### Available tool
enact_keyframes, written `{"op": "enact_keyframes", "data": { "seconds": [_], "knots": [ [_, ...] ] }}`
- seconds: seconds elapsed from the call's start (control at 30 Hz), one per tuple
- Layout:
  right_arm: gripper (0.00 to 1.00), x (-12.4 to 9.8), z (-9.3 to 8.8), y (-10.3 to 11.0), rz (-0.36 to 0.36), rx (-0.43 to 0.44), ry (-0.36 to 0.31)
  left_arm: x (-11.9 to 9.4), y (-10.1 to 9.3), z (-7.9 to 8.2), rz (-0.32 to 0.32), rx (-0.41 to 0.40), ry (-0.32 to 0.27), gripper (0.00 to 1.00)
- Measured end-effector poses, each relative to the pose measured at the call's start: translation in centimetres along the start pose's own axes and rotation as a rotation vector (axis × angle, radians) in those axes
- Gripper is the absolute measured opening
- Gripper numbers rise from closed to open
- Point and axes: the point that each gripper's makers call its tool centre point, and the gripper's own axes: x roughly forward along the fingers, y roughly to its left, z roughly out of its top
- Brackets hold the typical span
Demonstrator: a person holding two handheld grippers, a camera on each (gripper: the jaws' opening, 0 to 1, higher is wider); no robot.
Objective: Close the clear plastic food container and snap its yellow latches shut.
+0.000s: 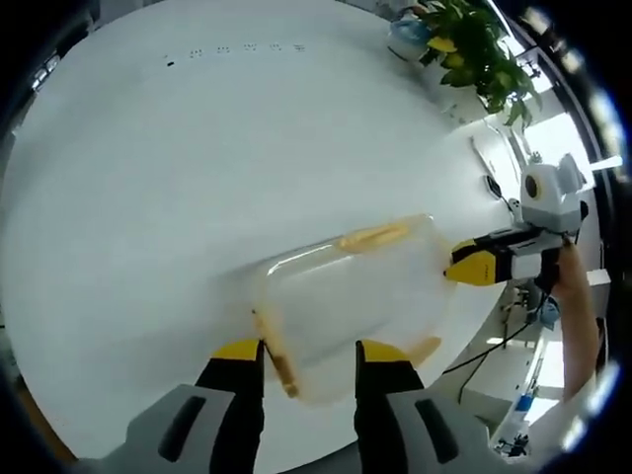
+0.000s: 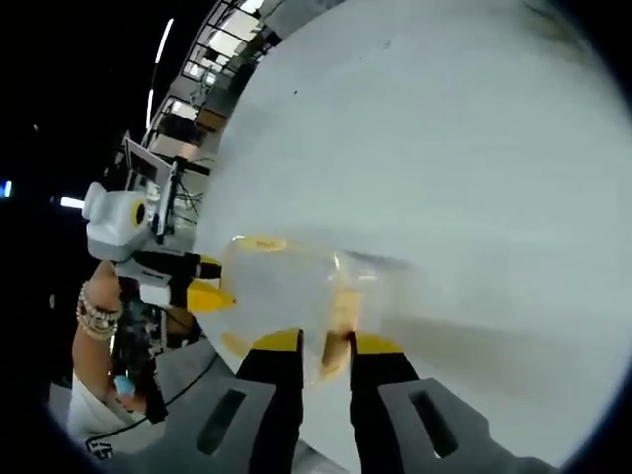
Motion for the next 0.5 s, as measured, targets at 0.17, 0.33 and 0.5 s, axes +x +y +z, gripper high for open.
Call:
{"op": "enact_keyframes", "data": {
  "seconds": [0.17, 0.33, 0.5],
  "knots": [
    [0.15, -0.1, 0.3, 0.0, 0.016, -0.009, -0.051, 0.0, 0.0, 0.3, -0.030, 0.048, -0.078, 0.31],
    [0.15, -0.6, 0.7, 0.3, -0.017, -0.078, -0.119, -0.3, -0.2, 0.8, -0.044, 0.227, -0.208, 0.39],
    [0.07, -2.2, 2.0, 0.3, 0.003, -0.035, -0.169, -2.0, 0.4, 1.3, -0.108, 0.167, -0.247, 0.46]
  ]
}}
